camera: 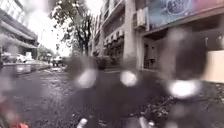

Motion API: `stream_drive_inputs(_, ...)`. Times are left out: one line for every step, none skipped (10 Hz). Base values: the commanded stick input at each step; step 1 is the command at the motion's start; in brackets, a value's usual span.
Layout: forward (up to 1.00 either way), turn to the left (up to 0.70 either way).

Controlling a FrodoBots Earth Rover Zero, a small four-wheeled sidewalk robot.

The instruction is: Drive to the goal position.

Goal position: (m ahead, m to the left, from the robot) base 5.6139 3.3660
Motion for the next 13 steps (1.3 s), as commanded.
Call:
stream_drive_inputs(0.7, -0.14)
stream_drive_inputs(0.7, -0.14)
stream_drive_inputs(0.7, -0.14)
stream_drive_inputs(0.7, -0.14)
stream_drive_inputs(0.7, -0.14)
stream_drive_inputs(0.7, -0.14)
stream_drive_inputs(0.7, -0.14)
stream_drive_inputs(0.7, -0.14)
stream_drive_inputs(0.7, -0.14)
stream_drive_inputs(0.7, -0.14)
stream_drive_inputs(0.7, -0.14)
stream_drive_inputs(0.7, -0.14)
stream_drive_inputs(0.7, -0.14)
